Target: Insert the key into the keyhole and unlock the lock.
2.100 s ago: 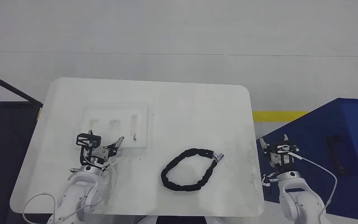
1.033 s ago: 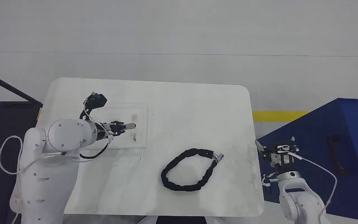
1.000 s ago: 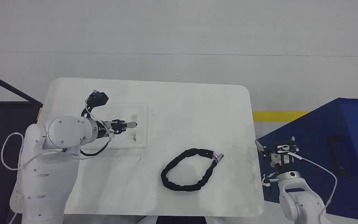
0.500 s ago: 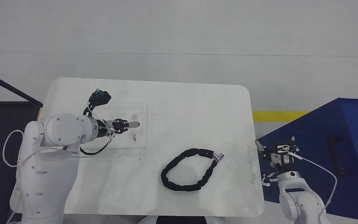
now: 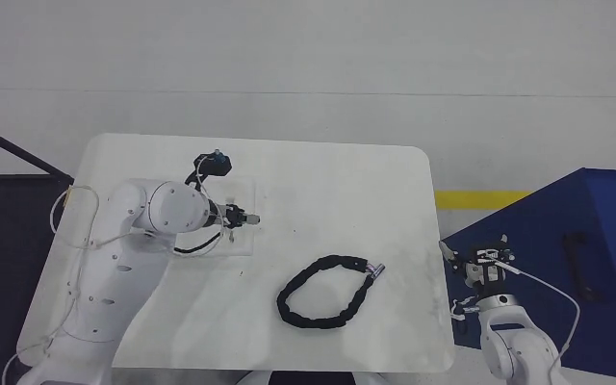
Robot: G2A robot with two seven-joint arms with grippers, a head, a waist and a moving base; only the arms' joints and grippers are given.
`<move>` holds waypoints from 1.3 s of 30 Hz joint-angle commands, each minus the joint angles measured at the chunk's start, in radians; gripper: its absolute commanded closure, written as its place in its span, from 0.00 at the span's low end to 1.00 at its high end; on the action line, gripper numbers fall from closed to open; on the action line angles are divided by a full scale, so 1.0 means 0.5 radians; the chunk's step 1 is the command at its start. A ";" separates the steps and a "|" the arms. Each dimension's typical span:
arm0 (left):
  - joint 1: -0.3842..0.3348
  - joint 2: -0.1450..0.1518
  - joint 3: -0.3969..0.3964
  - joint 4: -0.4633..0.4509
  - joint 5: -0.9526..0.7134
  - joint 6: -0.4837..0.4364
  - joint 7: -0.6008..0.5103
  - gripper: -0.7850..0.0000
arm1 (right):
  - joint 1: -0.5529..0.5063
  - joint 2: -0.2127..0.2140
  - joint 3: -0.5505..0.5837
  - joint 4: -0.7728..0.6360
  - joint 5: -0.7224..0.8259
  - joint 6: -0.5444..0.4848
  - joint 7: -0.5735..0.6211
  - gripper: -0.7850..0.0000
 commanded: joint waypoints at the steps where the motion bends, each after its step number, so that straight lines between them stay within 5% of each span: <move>1: -0.093 0.053 0.152 0.054 -0.100 0.013 0.000 0.00 | 0.000 0.000 0.000 0.000 0.000 0.000 0.000 0.00; 4: -0.184 0.139 0.280 0.084 -0.205 0.013 0.000 0.28 | 0.000 0.000 0.000 0.000 0.000 0.000 0.000 0.00; 6: -0.225 0.200 0.352 0.082 -0.305 0.013 0.000 0.20 | 0.000 0.000 0.000 0.000 0.000 0.000 0.000 0.00; 8: -0.259 0.264 0.414 0.074 -0.385 0.013 0.000 0.27 | 0.000 0.000 0.000 0.000 0.000 0.000 0.000 0.00; 15: -0.372 0.409 0.619 0.089 -0.486 0.014 0.000 0.24 | 0.000 0.000 0.000 0.000 0.000 0.000 0.000 0.00; 19: -0.433 0.435 0.722 0.102 -0.506 0.014 0.000 0.29 | 0.000 0.000 0.000 0.000 0.000 0.000 0.000 0.00; 22: -0.473 0.435 0.797 0.116 -0.581 0.039 0.025 0.51 | 0.000 0.000 0.000 0.000 0.000 0.000 0.000 0.00; 30: -0.546 0.432 0.985 0.147 -0.554 0.162 0.147 0.51 | 0.000 0.000 0.000 0.000 0.000 0.000 0.000 0.00; 39: -0.639 0.449 1.144 0.208 -0.533 0.276 0.262 0.69 | 0.000 0.000 0.000 0.000 0.000 0.000 0.000 0.00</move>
